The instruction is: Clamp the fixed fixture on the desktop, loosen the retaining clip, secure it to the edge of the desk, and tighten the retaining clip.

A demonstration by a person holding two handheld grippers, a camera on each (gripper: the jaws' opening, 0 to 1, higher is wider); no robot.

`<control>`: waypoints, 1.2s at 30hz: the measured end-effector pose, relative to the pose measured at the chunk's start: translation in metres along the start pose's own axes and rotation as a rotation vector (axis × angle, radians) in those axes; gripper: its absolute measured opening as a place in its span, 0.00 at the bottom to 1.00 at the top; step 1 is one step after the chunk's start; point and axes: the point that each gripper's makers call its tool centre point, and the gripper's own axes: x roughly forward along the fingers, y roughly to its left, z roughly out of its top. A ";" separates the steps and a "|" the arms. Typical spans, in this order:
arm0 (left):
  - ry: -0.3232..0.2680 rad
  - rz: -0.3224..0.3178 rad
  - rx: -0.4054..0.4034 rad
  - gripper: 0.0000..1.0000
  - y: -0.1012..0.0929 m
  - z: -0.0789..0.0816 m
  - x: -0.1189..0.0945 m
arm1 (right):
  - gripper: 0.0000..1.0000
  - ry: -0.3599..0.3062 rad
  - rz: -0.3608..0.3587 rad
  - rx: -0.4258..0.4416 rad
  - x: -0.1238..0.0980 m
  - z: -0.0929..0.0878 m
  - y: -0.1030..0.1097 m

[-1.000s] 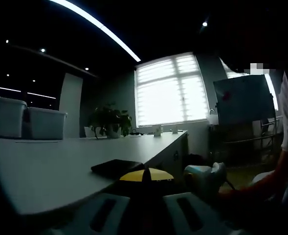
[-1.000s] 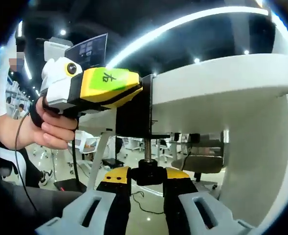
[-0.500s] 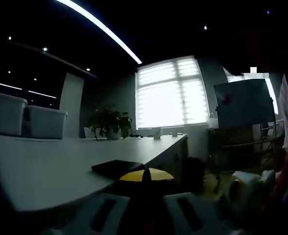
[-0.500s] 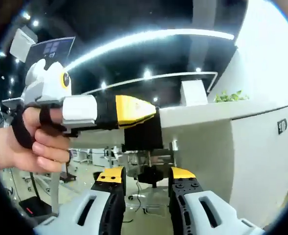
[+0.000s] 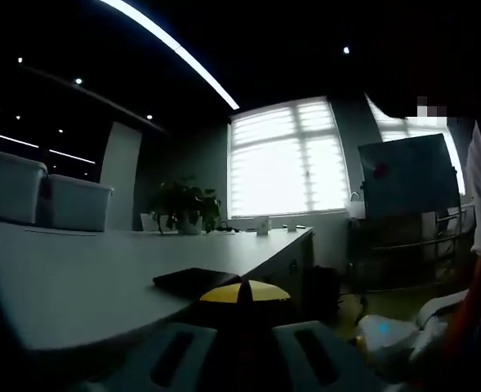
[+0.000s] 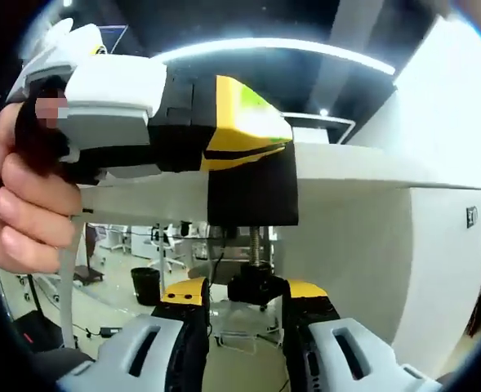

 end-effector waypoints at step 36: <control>-0.004 -0.005 0.006 0.01 0.000 0.000 -0.001 | 0.24 -0.048 0.559 0.081 0.006 -0.001 0.003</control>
